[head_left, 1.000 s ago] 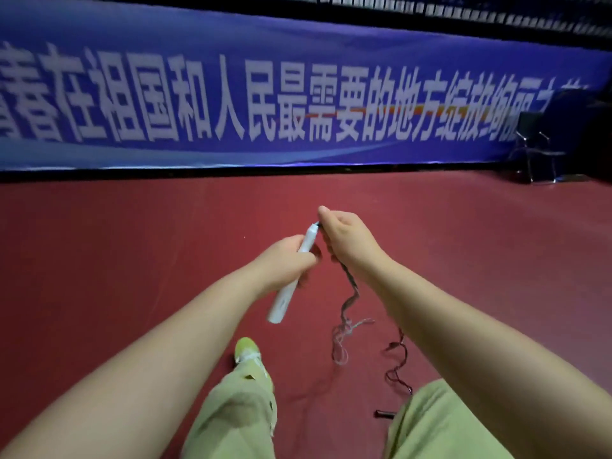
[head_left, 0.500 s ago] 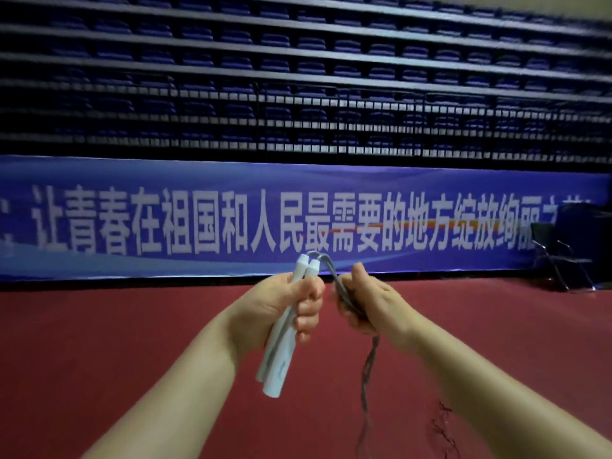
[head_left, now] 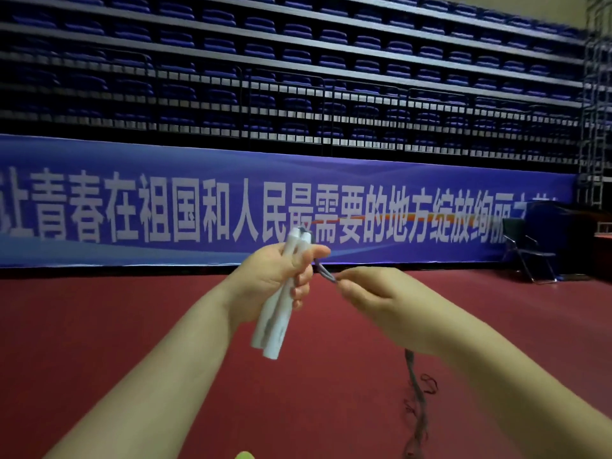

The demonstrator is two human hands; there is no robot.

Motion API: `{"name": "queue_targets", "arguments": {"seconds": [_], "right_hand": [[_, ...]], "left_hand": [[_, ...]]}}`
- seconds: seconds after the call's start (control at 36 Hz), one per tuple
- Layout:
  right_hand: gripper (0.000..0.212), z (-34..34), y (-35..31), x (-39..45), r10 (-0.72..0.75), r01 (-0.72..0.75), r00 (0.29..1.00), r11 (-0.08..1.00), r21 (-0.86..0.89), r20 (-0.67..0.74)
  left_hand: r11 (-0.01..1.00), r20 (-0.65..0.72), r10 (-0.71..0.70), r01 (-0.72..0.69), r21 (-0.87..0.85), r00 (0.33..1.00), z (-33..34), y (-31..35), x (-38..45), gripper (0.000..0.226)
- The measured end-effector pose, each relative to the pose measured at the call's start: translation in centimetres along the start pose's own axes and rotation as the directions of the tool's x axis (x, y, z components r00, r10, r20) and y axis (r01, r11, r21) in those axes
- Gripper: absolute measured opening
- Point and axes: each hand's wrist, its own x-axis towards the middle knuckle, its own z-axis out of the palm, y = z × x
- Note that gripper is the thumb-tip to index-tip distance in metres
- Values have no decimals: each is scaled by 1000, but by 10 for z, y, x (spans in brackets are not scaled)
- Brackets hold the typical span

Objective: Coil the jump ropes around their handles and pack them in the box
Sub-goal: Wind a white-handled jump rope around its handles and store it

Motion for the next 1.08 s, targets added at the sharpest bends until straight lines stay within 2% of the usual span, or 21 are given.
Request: {"name": "queue_targets", "arguments": {"seconds": [0.06,0.08,0.11,0.14,0.22,0.36,0.47,0.5,0.56,0.61,0.64,0.69,0.78,0.83,0.94,1.03,1.08], "right_hand": [[28,-3,-1,-7,-102,91,993,978,-190,-53],[25,-6,-3,-11,-158,137,985,965,-225,-75],[23,-9,-4,-14,-215,191,972,956,-223,-90],[20,-13,-5,-16,-255,231,962,951,-203,-98],[8,-28,-4,-15,-222,213,968,973,-90,-114],[15,-42,-16,-6,-240,239,971,971,23,12],[18,-36,-17,9,-230,232,960,973,10,157],[18,-35,-14,13,-223,217,962,975,57,158],[15,-30,-2,19,-220,180,968,944,277,119],[21,-22,11,21,-206,155,978,846,511,44],[24,-17,17,21,-190,145,982,801,581,17],[22,-5,24,19,-170,134,985,733,667,-12],[31,10,30,12,-97,89,995,663,743,-33],[36,18,33,6,-130,116,991,649,752,-40],[21,26,26,-2,-189,217,975,717,663,-115],[21,32,21,-2,-124,232,968,770,595,-218],[20,35,20,-1,-69,225,961,756,614,-268]], "left_hand": [[948,-8,8,-5,317,1000,7,4,-7,19],[892,15,-5,-3,451,1000,9,7,-9,19],[831,39,-36,8,556,999,11,10,-11,29],[785,61,-76,22,619,995,13,13,-13,34],[687,120,-204,55,724,971,21,23,-18,31],[606,220,-317,19,795,922,47,22,-23,18],[445,222,-411,-18,896,884,55,8,-18,40],[458,220,-389,-20,889,894,56,7,-18,36],[621,253,-278,-27,784,927,56,3,-19,21],[801,271,-205,2,599,940,58,-1,-25,25],[868,285,-175,11,497,942,58,-2,-28,20],[942,306,-112,4,334,945,56,-9,-34,8],[985,310,-53,-1,171,949,46,-16,-39,5],[992,282,-37,1,127,959,39,-17,-41,8],[992,228,-36,8,124,973,35,-16,-44,26],[988,191,-80,52,148,978,37,-15,-45,22],[988,174,-102,79,136,979,38,-15,-44,19]]}}
